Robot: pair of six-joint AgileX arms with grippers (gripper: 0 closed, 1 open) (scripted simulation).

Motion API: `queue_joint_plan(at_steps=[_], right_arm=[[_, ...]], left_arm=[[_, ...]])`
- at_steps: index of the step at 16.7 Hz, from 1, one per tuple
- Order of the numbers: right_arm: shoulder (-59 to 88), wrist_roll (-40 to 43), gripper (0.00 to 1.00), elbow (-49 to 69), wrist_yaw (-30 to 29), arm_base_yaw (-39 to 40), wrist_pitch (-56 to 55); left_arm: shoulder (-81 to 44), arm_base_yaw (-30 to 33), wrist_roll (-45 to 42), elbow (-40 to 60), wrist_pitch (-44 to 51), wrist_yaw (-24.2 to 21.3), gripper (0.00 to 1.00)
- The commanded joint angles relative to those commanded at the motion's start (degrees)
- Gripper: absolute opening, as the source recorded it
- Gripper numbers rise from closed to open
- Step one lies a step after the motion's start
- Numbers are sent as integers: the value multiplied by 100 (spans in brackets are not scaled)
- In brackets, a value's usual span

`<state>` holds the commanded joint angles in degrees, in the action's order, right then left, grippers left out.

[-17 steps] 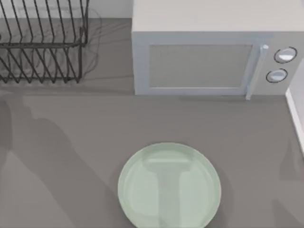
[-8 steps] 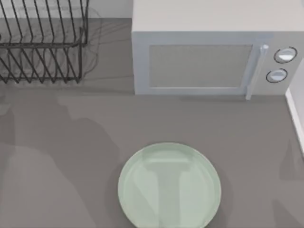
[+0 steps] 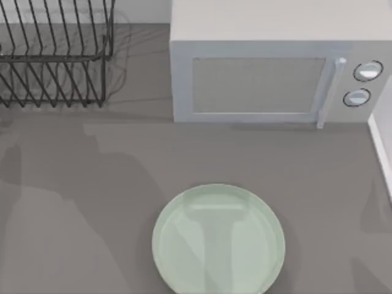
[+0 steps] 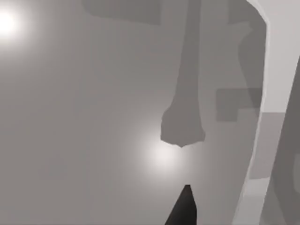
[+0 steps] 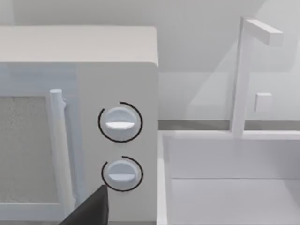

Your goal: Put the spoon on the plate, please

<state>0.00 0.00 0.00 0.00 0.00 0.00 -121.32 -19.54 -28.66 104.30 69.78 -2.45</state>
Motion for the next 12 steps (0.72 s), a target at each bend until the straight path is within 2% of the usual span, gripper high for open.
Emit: queue_joint_plan(at_steps=[3, 6, 12], right_arm=[[0, 0, 100, 0, 0, 0, 0], [0, 0, 100, 0, 0, 0, 0], [0, 0, 100, 0, 0, 0, 0]], left_arm=[[81, 442, 875, -65, -87, -120, 0], [161, 1096, 2290, -181, -173, -259, 0], [258, 2763, 6394, -570, -273, -496, 0]])
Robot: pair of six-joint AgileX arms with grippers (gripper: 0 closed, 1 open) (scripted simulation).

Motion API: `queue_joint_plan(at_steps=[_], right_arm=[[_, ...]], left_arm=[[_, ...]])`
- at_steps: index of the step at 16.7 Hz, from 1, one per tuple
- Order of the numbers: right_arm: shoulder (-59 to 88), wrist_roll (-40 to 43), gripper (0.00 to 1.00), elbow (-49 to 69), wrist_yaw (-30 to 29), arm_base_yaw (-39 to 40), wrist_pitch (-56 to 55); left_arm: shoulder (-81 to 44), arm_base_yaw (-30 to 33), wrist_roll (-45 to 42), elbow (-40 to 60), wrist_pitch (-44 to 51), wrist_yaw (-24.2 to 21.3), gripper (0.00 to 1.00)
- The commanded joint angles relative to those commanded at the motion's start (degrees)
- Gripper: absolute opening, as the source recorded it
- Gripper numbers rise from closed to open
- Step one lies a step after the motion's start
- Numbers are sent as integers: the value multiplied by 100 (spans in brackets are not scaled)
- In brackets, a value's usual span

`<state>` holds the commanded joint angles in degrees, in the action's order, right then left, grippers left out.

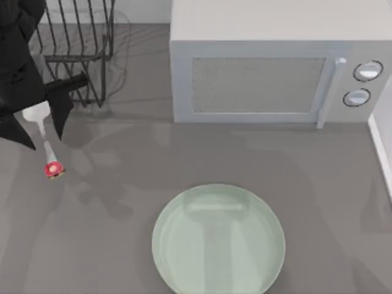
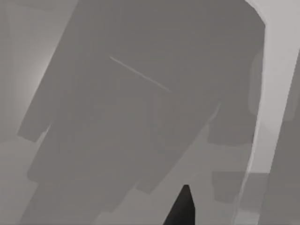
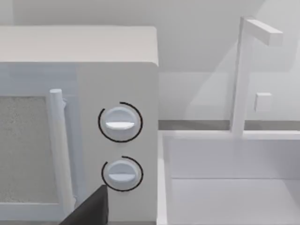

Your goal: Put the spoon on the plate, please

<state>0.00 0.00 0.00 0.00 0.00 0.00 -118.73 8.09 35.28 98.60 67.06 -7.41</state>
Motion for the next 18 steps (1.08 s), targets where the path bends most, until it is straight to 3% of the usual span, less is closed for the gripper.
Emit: queue_joint_plan(at_steps=[9, 14, 18], right_arm=[[0, 0, 100, 0, 0, 0, 0], [0, 0, 100, 0, 0, 0, 0], [0, 0, 100, 0, 0, 0, 0]], left_arm=[[35, 2530, 6201, -604, -17, 33, 0], [85, 3594, 8757, -756, -37, 353, 0], [132, 4162, 10184, -807, -58, 682, 0]])
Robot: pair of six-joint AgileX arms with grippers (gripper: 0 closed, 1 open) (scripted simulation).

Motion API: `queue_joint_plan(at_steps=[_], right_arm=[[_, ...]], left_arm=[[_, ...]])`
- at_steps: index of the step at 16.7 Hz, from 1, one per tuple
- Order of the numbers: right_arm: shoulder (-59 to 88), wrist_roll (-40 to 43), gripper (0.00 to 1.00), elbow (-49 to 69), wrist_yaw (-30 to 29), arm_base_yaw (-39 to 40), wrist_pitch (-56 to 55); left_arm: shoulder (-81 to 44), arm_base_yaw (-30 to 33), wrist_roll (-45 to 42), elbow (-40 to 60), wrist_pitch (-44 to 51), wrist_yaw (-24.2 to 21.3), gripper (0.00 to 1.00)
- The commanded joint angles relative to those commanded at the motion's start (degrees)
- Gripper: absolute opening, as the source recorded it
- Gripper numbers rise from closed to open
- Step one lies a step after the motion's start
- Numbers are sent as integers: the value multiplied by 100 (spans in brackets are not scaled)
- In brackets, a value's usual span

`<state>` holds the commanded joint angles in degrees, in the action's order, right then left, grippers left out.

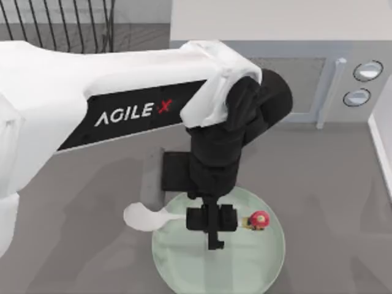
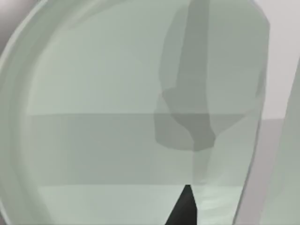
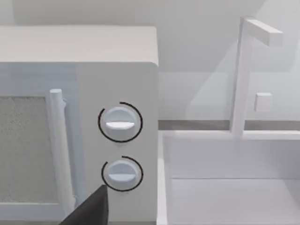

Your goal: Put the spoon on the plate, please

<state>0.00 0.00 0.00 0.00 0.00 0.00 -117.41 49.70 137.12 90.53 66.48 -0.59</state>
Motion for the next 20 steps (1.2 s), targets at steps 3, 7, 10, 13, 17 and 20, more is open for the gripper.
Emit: queue_joint_plan(at_steps=[3, 7, 10, 13, 17, 20], right_arm=[[0, 0, 100, 0, 0, 0, 0], [0, 0, 100, 0, 0, 0, 0], [0, 0, 100, 0, 0, 0, 0], [0, 0, 100, 0, 0, 0, 0], [0, 0, 100, 0, 0, 0, 0], [0, 0, 100, 0, 0, 0, 0]], left_arm=[[19, 234, 568, -13, -6, 192, 0], [26, 297, 737, -18, -9, 255, 0], [5, 271, 721, -9, -9, 246, 0], [4, 303, 718, -15, -47, 218, 0], [29, 454, 672, -61, -249, 88, 0], [76, 590, 604, -114, -462, -19, 0]])
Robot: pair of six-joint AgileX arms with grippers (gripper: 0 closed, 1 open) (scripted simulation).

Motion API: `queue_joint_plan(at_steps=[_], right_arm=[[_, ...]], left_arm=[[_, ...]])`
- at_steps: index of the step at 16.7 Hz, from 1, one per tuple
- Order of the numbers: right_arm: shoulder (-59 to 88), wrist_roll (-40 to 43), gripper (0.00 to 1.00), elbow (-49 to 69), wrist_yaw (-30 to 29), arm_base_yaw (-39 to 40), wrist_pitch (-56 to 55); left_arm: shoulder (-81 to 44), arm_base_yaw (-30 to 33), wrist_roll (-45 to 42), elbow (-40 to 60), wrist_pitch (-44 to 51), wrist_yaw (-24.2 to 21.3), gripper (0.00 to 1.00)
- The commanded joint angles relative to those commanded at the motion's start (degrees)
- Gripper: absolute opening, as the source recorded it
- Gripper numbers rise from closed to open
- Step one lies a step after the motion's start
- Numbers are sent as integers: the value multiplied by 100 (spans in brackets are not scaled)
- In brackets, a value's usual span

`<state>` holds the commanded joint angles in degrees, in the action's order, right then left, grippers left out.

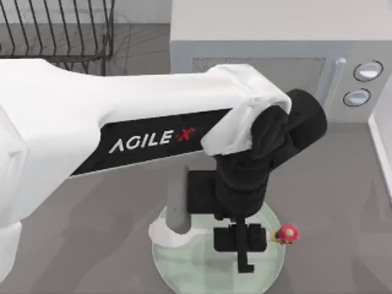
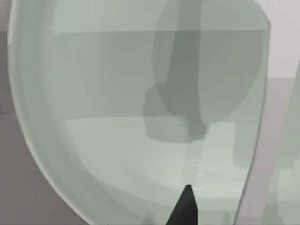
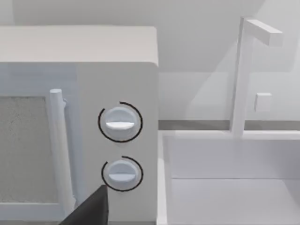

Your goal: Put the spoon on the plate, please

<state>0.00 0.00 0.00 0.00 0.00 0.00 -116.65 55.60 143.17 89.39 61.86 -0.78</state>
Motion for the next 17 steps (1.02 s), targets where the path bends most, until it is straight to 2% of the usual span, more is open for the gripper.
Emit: queue_joint_plan(at_steps=[7, 17], right_arm=[[0, 0, 100, 0, 0, 0, 0], [0, 0, 100, 0, 0, 0, 0]], left_arm=[[94, 130, -42, -79, -419, -41, 0], [-58, -176, 103, -283, -489, 225, 0]])
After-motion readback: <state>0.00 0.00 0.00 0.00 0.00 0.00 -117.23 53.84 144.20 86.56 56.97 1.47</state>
